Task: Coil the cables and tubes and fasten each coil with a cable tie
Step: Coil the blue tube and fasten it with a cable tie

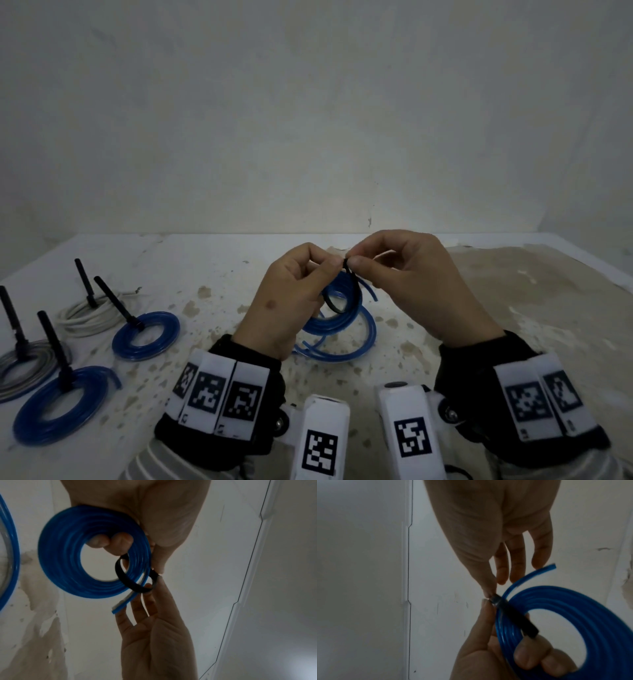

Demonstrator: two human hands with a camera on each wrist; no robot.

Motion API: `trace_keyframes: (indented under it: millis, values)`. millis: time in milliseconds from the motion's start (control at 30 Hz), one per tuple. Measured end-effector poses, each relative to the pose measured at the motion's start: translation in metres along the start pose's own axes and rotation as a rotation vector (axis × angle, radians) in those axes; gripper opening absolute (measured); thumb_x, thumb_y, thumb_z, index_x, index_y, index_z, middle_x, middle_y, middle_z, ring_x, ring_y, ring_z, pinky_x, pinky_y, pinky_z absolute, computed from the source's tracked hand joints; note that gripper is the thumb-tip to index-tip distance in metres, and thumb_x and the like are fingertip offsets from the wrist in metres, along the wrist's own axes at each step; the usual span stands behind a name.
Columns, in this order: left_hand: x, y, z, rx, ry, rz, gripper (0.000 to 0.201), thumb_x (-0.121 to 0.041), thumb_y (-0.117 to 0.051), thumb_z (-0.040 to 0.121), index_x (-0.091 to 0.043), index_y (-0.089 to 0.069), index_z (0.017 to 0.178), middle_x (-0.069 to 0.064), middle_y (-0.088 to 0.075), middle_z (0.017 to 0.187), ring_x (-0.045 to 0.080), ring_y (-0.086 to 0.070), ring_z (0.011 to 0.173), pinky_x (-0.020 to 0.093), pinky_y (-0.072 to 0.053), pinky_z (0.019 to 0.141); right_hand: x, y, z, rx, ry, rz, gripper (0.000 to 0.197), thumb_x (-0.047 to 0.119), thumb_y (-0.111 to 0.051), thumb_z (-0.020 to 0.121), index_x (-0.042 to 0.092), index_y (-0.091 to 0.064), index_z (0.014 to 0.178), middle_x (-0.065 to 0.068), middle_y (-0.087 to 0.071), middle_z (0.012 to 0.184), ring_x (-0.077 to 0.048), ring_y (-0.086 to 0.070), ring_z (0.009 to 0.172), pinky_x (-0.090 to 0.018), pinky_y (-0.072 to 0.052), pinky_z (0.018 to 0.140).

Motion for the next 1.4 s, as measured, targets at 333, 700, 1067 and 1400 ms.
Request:
trace_keyframes:
  millis: [333,700,1067,1400]
  values:
    - [0.008,0.001,0.000,0.035,0.127,-0.107,0.018,-0.004,-0.052,0.087,-0.015,-0.058,0.074,-0.003,-0.052,0.053,0.010,-0.027,0.038,0.020,-0.030,0.039,0.033,-0.013,0.006,0.131,0.142,-0.257,0.014,0.012,-0.064,0.085,0.021,-0.062,0.073,0.012,-0.065,0.074,-0.003,-0.062,0.077,-0.008,-0.046,0.065]
    - [0.017,0.003,0.000,0.037,0.209,-0.115,0.016,-0.003,-0.056,0.087,-0.011,-0.069,0.080,0.004,-0.058,0.061,0.009,-0.026,0.032,0.016,-0.028,0.035,0.054,0.006,0.027,-0.002,0.038,-0.161,0.020,0.011,-0.051,0.092,0.018,-0.055,0.075,0.002,-0.068,0.072,-0.006,-0.067,0.067,-0.013,-0.050,0.060]
    - [0.015,0.030,0.000,-0.176,0.206,-0.281,0.011,-0.006,-0.059,0.086,-0.011,-0.068,0.085,0.003,-0.062,0.059,0.008,-0.026,0.032,0.016,-0.026,0.035,0.047,-0.037,0.014,0.309,0.038,-0.195,0.029,0.024,-0.052,0.091,0.020,-0.059,0.119,0.011,-0.065,0.107,0.002,-0.060,0.095,-0.013,-0.046,0.082]
    - [-0.008,-0.003,-0.002,-0.028,0.190,-0.201,0.006,-0.022,-0.063,0.085,-0.021,-0.068,0.081,-0.006,-0.060,0.060,0.008,-0.025,0.033,0.017,-0.027,0.035,0.032,-0.025,0.024,0.128,-0.265,0.370,0.032,0.016,-0.035,0.098,0.014,-0.050,0.070,-0.002,-0.065,0.061,-0.012,-0.062,0.068,-0.018,-0.049,0.073]
Point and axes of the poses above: each hand's wrist, its own z-axis towards the middle knuckle, its own y-axis out of the back of the hand, x = y × z, the point moved 9 cm from there along z, towards the middle knuckle
